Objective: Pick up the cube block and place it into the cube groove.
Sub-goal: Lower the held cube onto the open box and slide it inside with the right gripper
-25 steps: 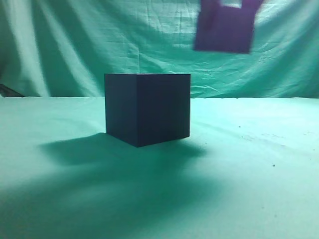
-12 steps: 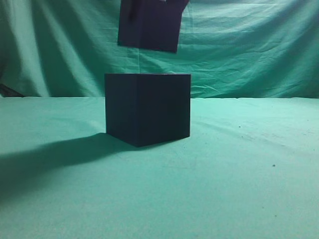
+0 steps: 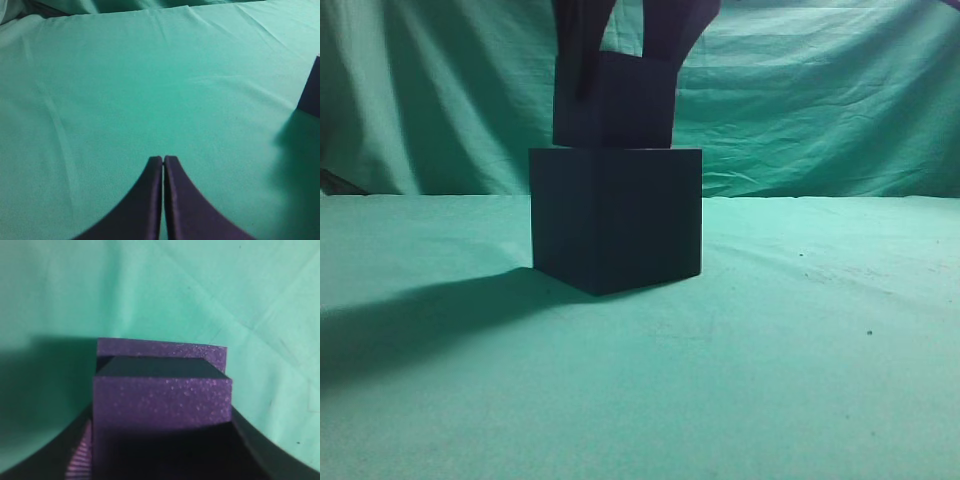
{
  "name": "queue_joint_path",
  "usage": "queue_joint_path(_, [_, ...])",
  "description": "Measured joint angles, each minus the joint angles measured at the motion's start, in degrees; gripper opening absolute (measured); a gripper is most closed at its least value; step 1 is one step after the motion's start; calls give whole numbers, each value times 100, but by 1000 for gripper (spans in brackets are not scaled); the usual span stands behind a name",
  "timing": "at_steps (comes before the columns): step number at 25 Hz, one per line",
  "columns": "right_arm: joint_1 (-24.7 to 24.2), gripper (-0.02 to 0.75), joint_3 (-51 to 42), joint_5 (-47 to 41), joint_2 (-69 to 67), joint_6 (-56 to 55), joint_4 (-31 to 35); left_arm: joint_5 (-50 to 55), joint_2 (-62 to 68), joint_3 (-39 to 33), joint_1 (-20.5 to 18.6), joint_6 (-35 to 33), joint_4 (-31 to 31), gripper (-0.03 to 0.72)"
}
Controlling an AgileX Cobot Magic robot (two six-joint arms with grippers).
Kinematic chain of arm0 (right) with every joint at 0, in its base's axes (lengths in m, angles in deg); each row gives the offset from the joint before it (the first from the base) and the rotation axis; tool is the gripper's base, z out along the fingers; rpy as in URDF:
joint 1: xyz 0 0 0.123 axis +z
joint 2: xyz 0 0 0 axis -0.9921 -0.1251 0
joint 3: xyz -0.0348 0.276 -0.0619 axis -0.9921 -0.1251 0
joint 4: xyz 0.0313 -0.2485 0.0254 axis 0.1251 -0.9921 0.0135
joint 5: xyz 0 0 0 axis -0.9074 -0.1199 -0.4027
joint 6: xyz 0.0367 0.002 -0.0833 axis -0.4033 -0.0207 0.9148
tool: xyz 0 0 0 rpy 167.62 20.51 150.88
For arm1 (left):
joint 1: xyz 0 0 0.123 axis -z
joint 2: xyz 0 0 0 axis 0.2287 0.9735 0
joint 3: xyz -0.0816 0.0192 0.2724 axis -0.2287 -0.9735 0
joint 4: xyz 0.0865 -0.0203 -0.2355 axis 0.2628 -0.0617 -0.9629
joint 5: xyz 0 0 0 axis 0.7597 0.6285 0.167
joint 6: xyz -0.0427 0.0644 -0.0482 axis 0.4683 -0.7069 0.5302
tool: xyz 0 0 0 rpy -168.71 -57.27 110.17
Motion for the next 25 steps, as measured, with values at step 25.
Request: queue_joint_path(25, [0,430,46,-382,-84,173,-19,0,0,0,0,0,0,0])
